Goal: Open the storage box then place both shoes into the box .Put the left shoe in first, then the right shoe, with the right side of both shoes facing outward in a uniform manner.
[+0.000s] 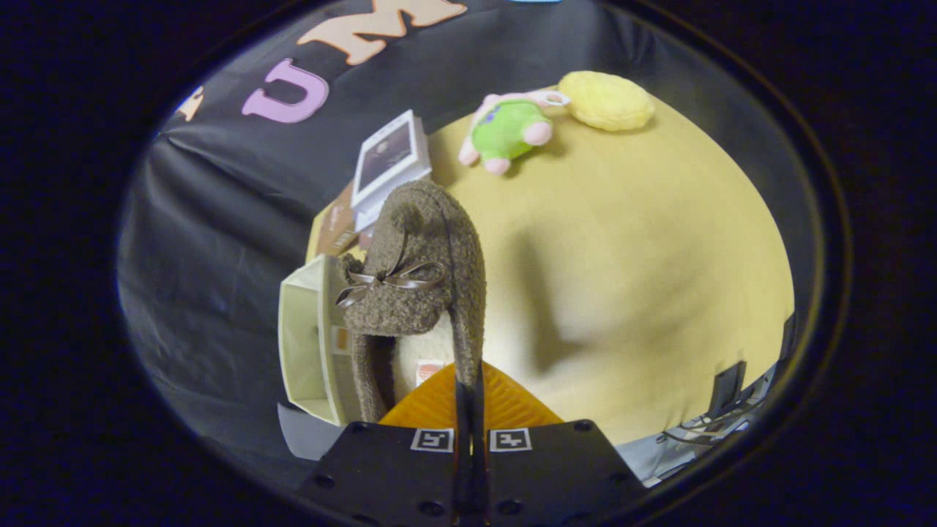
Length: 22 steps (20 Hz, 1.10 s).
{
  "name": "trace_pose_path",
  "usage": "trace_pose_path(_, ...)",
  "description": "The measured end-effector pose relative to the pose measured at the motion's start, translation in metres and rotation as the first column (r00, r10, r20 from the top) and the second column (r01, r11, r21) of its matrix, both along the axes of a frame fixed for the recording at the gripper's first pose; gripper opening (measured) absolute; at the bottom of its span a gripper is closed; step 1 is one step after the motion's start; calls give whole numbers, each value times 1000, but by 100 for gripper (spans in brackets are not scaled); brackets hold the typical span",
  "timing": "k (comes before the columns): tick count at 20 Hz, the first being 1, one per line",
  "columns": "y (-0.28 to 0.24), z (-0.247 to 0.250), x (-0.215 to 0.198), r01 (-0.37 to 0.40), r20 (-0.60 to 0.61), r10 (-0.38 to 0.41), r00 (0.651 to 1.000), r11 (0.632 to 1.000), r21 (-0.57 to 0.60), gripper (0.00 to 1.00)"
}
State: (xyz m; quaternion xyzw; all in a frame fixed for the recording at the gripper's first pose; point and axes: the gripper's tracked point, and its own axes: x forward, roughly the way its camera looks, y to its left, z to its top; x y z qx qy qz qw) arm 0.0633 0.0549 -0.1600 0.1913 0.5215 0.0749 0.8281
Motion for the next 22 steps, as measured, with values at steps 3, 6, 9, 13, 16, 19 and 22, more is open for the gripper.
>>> trace_pose_path(3, 53, 35, -1, -41, 52, 38, 998, 997, 68, 4)
trace_pose_path(6, 106, 50, -3, -96, 59, 90, 994, 989, 112, 4)
trace_pose_path(9, 153, 43, -6, -126, 38, 122, 992, 985, 119, 4)
trace_pose_path(13, 205, 17, -12, -158, -14, 160, 987, 983, 94, 4)
trace_pose_path(16, 230, -6, -18, -170, -46, 172, 984, 985, 37, 4)
trace_pose_path(19, 239, -31, -19, -173, -68, 169, 983, 983, -58, 4)
trace_pose_path(22, 238, -50, -20, -157, -84, 145, 986, 975, -157, 4)
